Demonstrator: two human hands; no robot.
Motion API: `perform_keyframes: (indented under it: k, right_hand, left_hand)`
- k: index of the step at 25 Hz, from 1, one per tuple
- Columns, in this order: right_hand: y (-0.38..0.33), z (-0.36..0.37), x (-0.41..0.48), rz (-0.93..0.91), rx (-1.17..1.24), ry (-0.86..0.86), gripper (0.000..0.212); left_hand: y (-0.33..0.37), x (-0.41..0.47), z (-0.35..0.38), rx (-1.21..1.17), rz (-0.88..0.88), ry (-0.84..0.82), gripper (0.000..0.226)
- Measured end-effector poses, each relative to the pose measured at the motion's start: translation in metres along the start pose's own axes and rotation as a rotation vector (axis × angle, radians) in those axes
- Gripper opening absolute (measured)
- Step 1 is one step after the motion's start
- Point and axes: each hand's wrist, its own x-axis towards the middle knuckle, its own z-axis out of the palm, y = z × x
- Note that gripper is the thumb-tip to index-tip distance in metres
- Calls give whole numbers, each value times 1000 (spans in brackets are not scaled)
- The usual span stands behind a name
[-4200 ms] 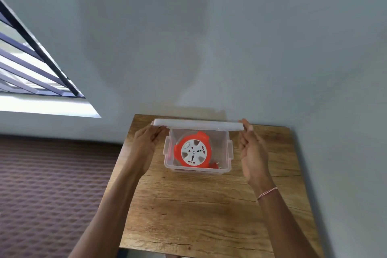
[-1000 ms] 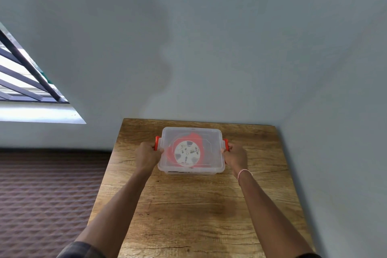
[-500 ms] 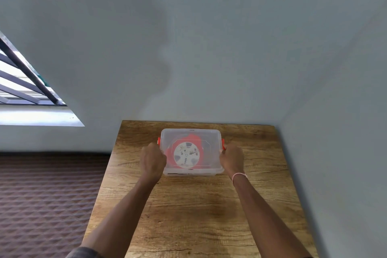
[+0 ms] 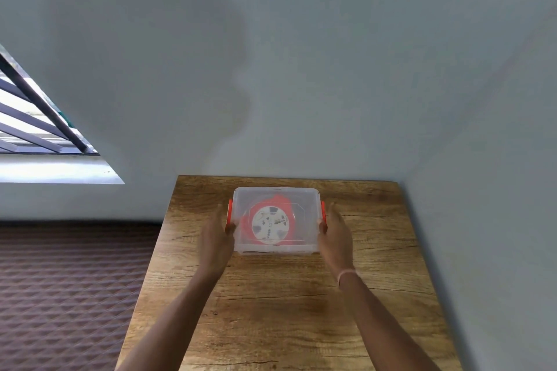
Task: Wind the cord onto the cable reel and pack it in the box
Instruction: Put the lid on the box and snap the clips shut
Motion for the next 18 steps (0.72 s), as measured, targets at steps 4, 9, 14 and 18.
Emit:
perform_keyframes:
  k: [4, 9, 14, 18]
  right_hand:
    - [36, 22, -68, -462, -211, 66, 68]
    - [41, 42, -90, -533, -361, -73, 71]
    - [28, 38, -57, -502, -427, -99, 73]
    - [24, 38, -27, -500, -453, -131, 77]
  left_hand:
    - [-49, -52, 27, 250, 480, 74, 76]
    - [-63, -70, 57, 560, 670, -89, 90]
    - [-42, -39, 59, 600, 635, -154, 101]
    - [-27, -10, 62, 661, 620, -208, 101]
